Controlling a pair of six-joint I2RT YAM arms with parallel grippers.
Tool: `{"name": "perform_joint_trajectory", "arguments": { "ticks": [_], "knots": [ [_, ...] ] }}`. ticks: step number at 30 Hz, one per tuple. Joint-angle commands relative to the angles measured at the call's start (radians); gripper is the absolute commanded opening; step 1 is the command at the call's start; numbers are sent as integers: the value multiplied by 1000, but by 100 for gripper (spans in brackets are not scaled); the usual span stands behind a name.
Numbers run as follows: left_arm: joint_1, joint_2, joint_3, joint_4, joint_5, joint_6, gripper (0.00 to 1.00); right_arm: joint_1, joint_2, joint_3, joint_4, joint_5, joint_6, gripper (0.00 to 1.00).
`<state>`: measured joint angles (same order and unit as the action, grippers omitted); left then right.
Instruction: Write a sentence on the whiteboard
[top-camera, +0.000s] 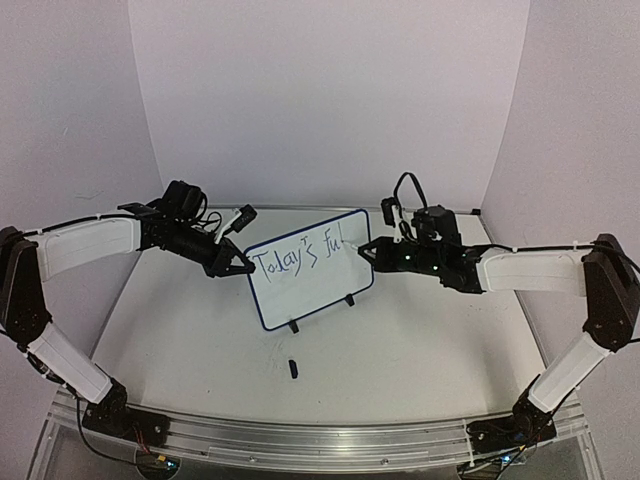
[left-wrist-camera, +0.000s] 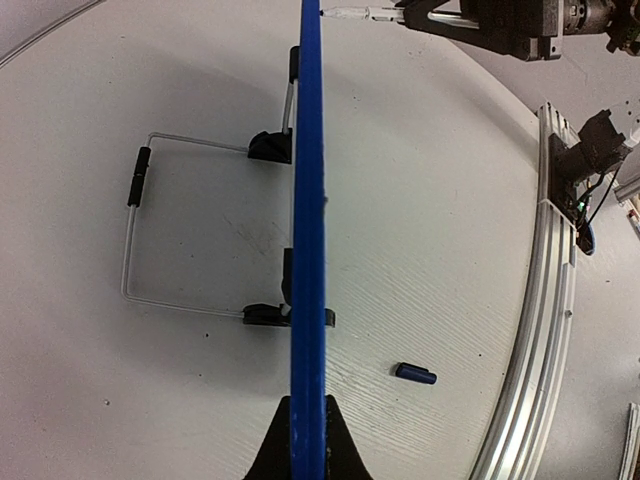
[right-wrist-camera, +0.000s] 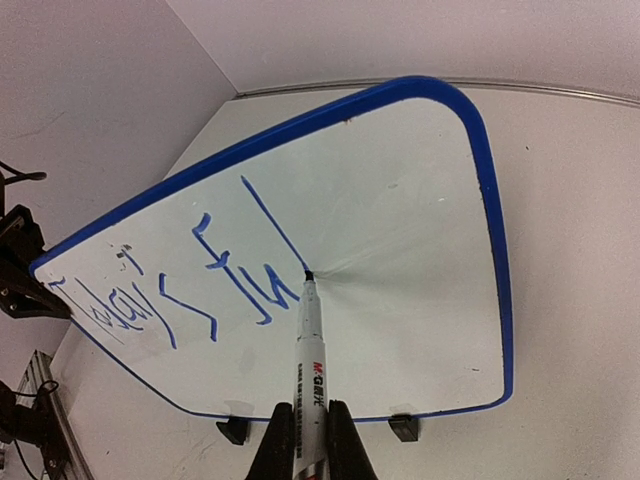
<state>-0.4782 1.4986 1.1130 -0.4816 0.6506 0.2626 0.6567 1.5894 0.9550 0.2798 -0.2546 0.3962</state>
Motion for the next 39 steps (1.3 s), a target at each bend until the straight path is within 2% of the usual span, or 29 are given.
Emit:
{"name": "perform_joint_trajectory", "arguments": {
  "ticks": [1, 14, 23, 31, 39],
  "knots": [
    [-19, 43, 18, -51, -44, 14, 0, -2, 11, -15, 12, 18, 7, 0],
    [-20, 37, 19, -52, -46, 15, 0, -3, -11, -16, 9, 49, 3, 0],
    [-20, 32, 18, -52, -48, 15, 0, -3, -25, 48, -19, 68, -34, 0],
    [-20, 32, 20, -54, -48, 16, 0, -3, -89, 49, -30, 66, -36, 0],
    [-20, 32, 20, -54, -51, 17, 0, -3, -61, 86, -30, 87, -65, 0]
  ]
}}
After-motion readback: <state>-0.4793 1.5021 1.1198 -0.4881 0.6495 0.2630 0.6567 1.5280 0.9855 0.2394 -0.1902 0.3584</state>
